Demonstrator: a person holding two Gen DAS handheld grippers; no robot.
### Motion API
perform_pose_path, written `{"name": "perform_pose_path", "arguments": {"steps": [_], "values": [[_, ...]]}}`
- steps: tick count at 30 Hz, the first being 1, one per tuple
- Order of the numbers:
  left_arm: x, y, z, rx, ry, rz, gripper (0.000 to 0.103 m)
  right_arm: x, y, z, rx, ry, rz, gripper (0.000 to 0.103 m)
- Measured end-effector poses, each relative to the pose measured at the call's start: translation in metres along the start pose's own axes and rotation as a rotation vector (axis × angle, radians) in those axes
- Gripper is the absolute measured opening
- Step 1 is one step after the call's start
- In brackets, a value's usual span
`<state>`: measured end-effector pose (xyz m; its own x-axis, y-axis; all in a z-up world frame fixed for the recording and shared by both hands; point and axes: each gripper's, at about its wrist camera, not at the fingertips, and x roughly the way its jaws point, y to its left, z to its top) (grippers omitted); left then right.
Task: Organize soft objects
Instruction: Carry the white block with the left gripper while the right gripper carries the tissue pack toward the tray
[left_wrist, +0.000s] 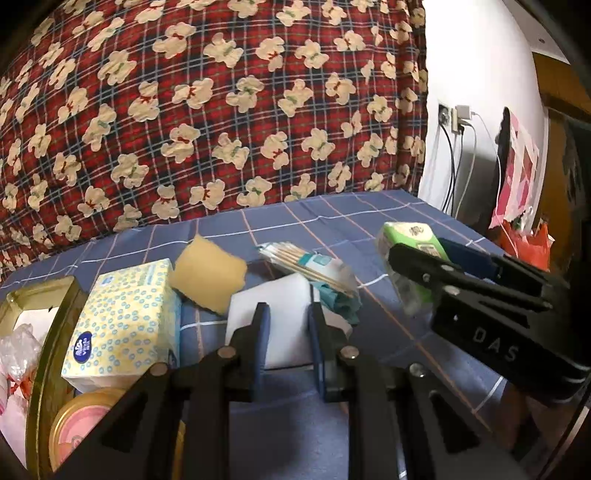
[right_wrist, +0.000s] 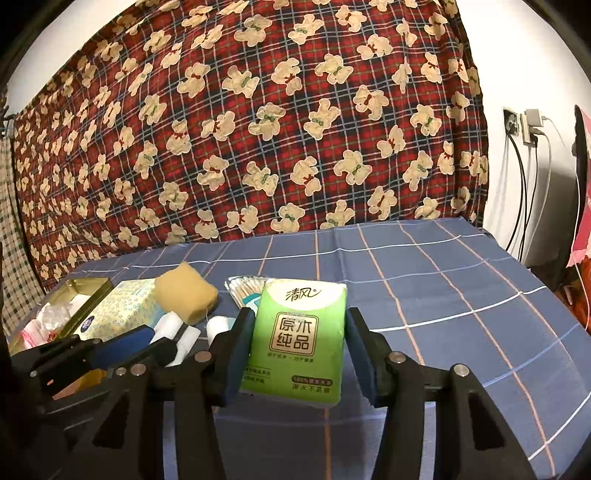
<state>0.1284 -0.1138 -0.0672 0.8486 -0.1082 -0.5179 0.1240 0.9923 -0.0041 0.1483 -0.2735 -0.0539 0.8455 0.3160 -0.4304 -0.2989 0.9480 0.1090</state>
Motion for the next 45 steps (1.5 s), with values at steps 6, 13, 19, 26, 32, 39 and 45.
{"name": "perform_pose_path", "arguments": {"steps": [6, 13, 19, 26, 32, 39, 45], "values": [[-0.004, 0.007, 0.0, -0.023, -0.025, 0.012, 0.019, 0.0, 0.007, 0.001, -0.006, -0.017, 0.001, 0.053], [-0.012, 0.011, 0.0, -0.041, -0.066, 0.018, 0.019, -0.007, 0.011, 0.001, -0.008, -0.069, -0.013, 0.053], [-0.015, 0.012, 0.001, -0.036, -0.081, 0.017, 0.019, -0.006, 0.015, 0.002, -0.016, -0.08, -0.029, 0.053], [-0.021, 0.026, 0.0, -0.074, -0.099, 0.021, 0.019, -0.003, 0.026, 0.005, -0.044, -0.093, -0.048, 0.053], [-0.024, 0.037, -0.002, -0.092, -0.104, 0.019, 0.019, 0.001, 0.035, 0.006, -0.055, -0.091, -0.048, 0.053], [-0.028, 0.046, -0.004, -0.114, -0.116, 0.017, 0.019, 0.003, 0.043, 0.006, -0.056, -0.102, -0.038, 0.053], [-0.03, 0.053, -0.006, -0.131, -0.115, 0.012, 0.019, 0.007, 0.056, 0.006, -0.074, -0.096, -0.03, 0.053]]}}
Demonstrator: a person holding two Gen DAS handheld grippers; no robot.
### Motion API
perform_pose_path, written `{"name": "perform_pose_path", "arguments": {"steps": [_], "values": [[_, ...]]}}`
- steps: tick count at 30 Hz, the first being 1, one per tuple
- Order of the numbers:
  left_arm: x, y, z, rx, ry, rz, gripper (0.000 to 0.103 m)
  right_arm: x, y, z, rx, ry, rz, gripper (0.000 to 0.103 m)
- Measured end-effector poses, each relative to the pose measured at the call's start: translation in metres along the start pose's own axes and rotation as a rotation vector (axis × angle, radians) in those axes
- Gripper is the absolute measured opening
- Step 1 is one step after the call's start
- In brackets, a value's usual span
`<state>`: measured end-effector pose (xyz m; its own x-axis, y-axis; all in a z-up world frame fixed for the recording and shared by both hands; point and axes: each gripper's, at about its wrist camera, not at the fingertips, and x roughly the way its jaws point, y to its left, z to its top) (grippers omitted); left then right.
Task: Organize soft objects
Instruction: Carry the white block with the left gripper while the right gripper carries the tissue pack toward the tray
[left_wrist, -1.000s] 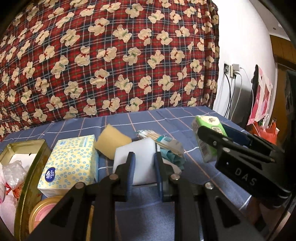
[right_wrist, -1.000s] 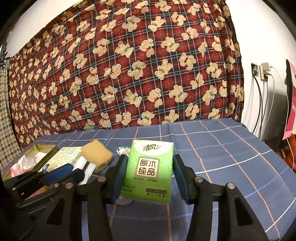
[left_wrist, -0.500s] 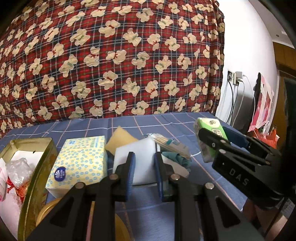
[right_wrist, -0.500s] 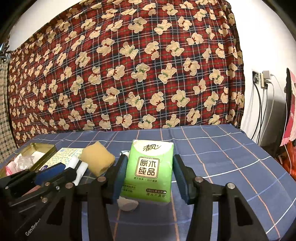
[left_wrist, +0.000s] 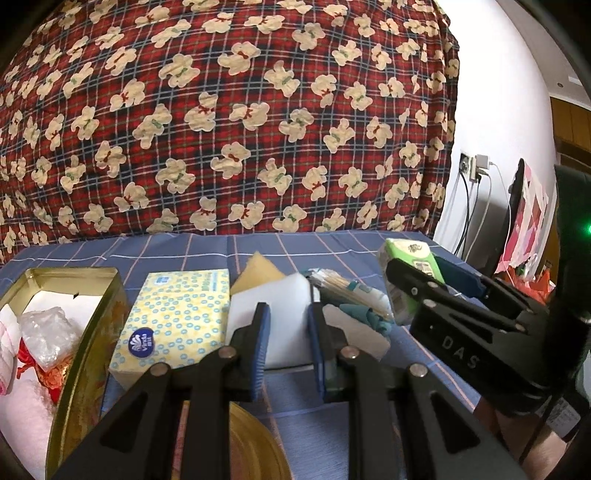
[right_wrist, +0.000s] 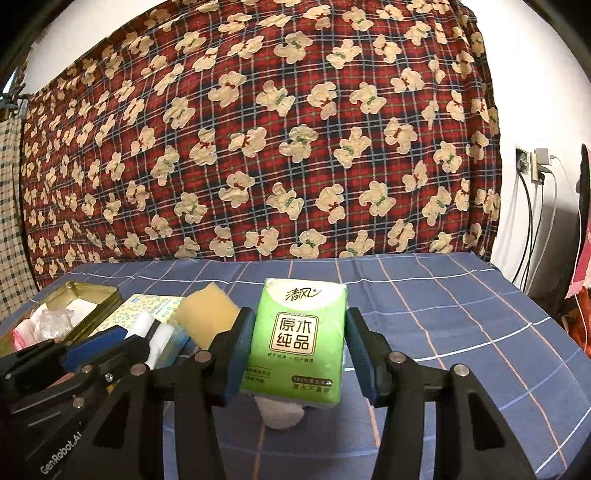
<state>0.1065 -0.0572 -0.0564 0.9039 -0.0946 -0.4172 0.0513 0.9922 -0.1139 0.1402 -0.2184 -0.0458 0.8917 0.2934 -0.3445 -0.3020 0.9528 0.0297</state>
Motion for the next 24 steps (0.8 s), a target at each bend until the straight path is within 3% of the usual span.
{"name": "perform_pose_path", "arguments": {"steps": [10, 18, 24], "values": [[-0.004, 0.011, -0.001, -0.019, -0.005, -0.006, 0.019, 0.007, 0.016, 0.001, -0.013, 0.016, 0.027, 0.053], [-0.013, 0.006, -0.001, 0.014, -0.044, -0.063, 0.019, 0.006, 0.02, 0.0, -0.02, 0.002, 0.033, 0.053], [-0.023, 0.008, -0.001, 0.018, -0.093, -0.035, 0.019, 0.003, 0.023, 0.0, -0.036, -0.011, 0.022, 0.053]]}}
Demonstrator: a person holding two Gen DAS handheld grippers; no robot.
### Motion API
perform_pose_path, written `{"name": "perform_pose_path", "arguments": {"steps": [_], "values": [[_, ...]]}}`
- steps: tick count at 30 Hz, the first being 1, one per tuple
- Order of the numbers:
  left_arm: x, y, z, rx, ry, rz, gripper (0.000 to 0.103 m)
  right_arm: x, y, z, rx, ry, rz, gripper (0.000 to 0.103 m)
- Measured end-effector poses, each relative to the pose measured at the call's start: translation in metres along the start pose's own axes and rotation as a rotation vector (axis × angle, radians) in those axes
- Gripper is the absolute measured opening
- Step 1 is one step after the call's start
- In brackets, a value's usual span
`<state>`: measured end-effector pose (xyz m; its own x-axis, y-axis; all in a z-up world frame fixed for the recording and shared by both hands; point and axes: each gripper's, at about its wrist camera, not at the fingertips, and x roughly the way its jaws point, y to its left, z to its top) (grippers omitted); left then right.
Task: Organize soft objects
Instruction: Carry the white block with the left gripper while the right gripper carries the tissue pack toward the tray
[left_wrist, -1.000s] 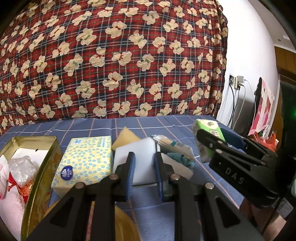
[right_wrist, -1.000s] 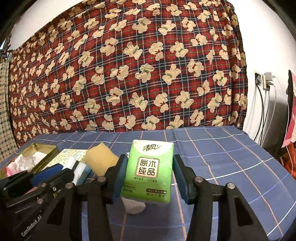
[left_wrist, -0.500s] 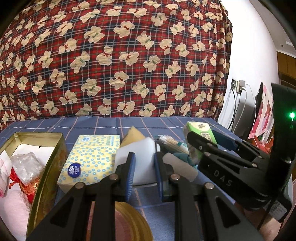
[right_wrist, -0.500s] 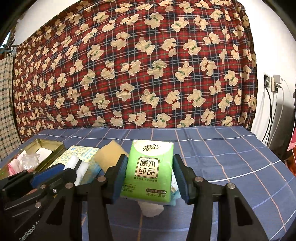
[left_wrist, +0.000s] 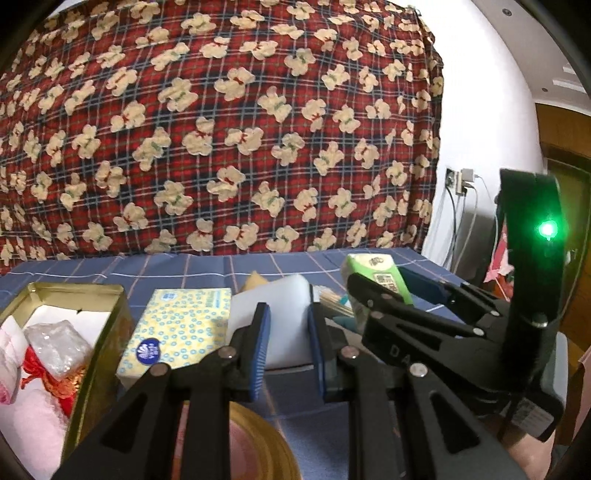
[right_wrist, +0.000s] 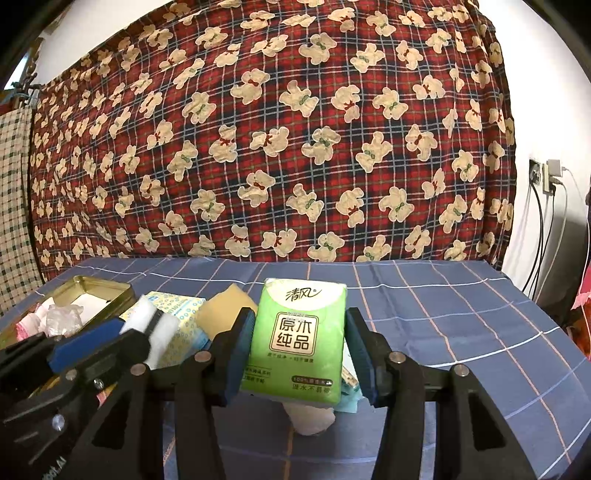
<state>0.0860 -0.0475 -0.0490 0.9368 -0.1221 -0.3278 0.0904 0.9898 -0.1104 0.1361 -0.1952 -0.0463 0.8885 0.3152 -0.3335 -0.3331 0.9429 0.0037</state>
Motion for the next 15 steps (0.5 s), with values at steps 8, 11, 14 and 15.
{"name": "perform_pose_path", "arguments": {"steps": [8, 11, 14, 15], "values": [[-0.001, 0.02, 0.001, -0.068, -0.007, 0.052, 0.019, -0.001, -0.001, 0.0, 0.011, -0.004, 0.01, 0.053], [-0.002, 0.025, 0.0, -0.084, -0.013, 0.07, 0.019, -0.002, 0.006, 0.0, -0.004, -0.012, 0.023, 0.053], [-0.004, 0.03, 0.0, -0.095, -0.018, 0.079, 0.019, -0.003, 0.015, 0.0, -0.023, -0.024, 0.038, 0.053], [-0.004, 0.031, 0.0, -0.099, -0.014, 0.076, 0.019, -0.003, 0.017, 0.0, -0.027, -0.025, 0.042, 0.053]]}}
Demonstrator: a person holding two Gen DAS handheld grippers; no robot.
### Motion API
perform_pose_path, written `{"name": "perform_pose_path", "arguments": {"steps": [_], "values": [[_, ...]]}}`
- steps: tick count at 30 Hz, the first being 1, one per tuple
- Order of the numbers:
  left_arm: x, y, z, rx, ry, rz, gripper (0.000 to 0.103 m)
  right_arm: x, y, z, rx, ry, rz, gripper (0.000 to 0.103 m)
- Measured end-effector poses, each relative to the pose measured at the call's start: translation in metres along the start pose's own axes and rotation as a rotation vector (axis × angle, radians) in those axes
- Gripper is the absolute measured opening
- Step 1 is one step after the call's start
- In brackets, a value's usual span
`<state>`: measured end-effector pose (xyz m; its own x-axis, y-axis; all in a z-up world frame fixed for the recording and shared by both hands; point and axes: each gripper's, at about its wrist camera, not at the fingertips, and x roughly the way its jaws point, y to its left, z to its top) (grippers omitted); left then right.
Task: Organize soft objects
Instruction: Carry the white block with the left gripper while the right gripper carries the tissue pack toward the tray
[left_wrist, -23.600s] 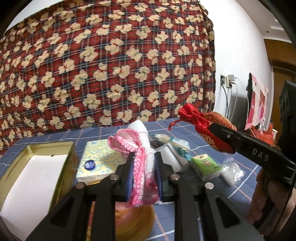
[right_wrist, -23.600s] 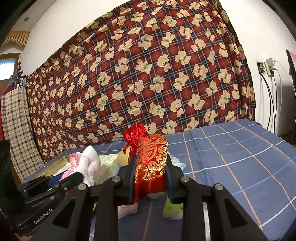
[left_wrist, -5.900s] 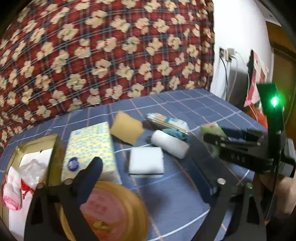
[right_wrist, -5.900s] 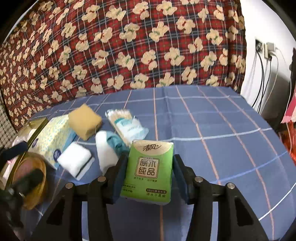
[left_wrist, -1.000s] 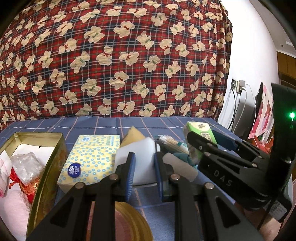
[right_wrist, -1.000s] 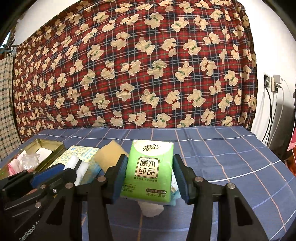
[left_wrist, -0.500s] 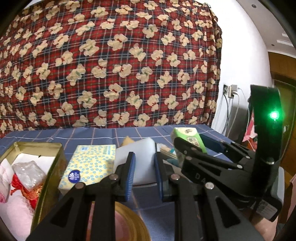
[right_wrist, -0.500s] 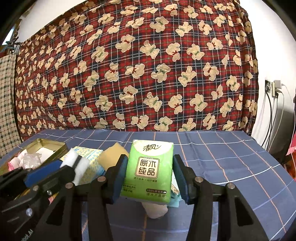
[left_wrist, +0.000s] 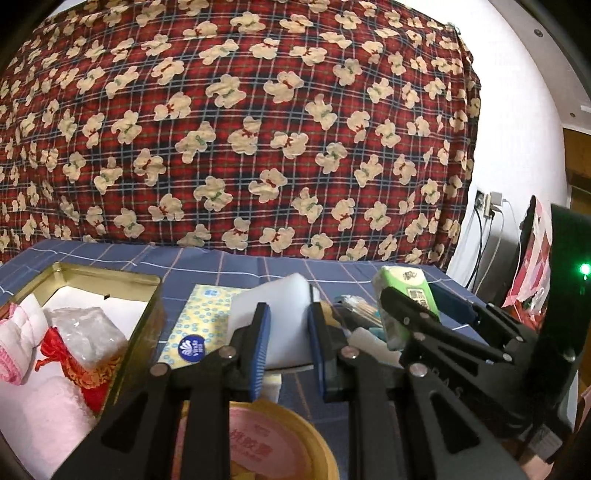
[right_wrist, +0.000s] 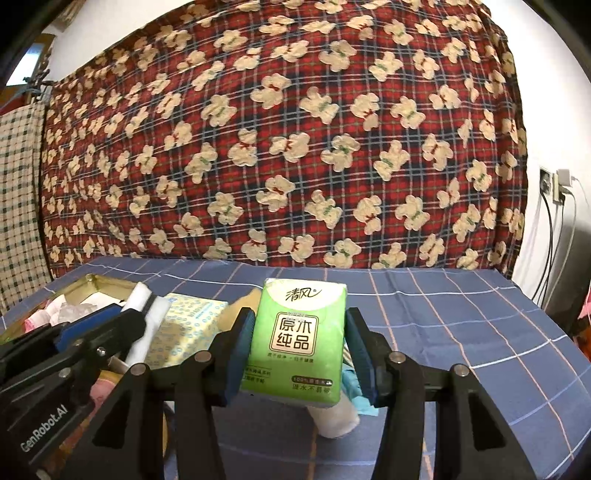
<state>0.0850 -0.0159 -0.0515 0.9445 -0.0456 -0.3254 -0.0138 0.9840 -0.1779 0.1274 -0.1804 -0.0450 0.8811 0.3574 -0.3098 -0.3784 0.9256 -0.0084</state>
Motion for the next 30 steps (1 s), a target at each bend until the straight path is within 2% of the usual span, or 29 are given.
{"name": "perform_pose_path", "arguments": {"steps": [19, 30], "values": [[-0.008, 0.022, 0.0, -0.055, -0.01, 0.02, 0.019, 0.001, 0.023, -0.001, -0.016, -0.004, 0.048, 0.053], [-0.014, 0.035, 0.004, -0.071, -0.014, 0.034, 0.019, 0.01, 0.039, 0.001, -0.031, 0.038, 0.095, 0.053]]}}
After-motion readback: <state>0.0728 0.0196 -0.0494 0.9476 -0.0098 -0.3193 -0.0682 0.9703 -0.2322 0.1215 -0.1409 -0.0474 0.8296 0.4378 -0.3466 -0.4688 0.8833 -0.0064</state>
